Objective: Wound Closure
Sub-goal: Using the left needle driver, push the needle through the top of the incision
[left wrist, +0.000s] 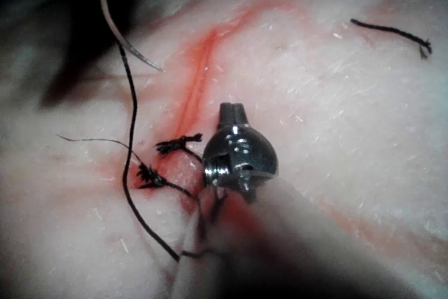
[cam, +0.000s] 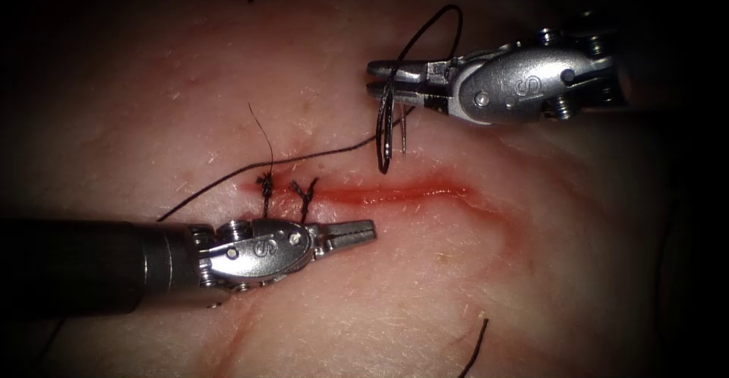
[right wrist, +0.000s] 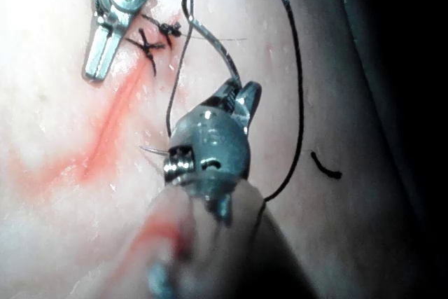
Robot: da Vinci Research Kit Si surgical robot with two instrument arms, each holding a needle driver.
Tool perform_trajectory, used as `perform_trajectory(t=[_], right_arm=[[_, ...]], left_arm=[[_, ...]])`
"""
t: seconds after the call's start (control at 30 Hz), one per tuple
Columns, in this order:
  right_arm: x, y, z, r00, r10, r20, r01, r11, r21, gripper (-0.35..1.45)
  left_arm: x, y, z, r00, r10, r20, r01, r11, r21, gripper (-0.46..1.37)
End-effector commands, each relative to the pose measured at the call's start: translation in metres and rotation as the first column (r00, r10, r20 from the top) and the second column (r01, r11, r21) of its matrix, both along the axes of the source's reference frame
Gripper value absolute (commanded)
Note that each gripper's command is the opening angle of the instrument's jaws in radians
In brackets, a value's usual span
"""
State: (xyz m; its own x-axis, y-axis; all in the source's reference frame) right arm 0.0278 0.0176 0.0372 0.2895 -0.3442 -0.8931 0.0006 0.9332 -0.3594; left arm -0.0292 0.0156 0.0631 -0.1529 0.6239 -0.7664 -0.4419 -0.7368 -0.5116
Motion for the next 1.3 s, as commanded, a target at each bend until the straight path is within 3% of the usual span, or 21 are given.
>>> perform_trajectory(t=[0.03, 0.5, 0.8, 0.93, 1.3], right_arm=[[0.0002, 0.0001, 0.0, 1.0, 0.009, -0.001, -0.009, 1.0, -0.002, -0.35], [0.0026, 0.0024, -0.0002, 1.0, -0.007, -0.014, 0.007, 1.0, -0.01, -0.35], [0.0033, 0.0013, 0.0012, 0.999, -0.014, -0.029, 0.014, 1.0, -0.023, -0.35], [0.0032, 0.0011, 0.0011, 0.999, -0.015, -0.03, 0.014, 1.0, -0.024, -0.35], [0.0039, 0.0009, 0.0011, 0.999, -0.007, -0.032, 0.006, 1.0, -0.027, -0.35]], left_arm=[[0.0002, 0.0, -0.0001, 1.0, 0.006, 0.005, -0.006, 1.0, 0.0, -0.35], [0.0002, -0.0001, -0.0007, 1.0, 0.006, 0.005, -0.006, 1.0, 0.003, -0.35], [-0.0003, -0.0008, -0.002, 1.0, 0.01, 0.005, -0.01, 1.0, 0.0, -0.35], [0.0001, -0.0011, -0.002, 0.998, 0.02, -0.063, -0.022, 0.999, -0.03, -0.35], [0.0003, -0.0013, -0.001, 0.994, 0.007, -0.111, -0.011, 0.999, -0.036, -0.35]])
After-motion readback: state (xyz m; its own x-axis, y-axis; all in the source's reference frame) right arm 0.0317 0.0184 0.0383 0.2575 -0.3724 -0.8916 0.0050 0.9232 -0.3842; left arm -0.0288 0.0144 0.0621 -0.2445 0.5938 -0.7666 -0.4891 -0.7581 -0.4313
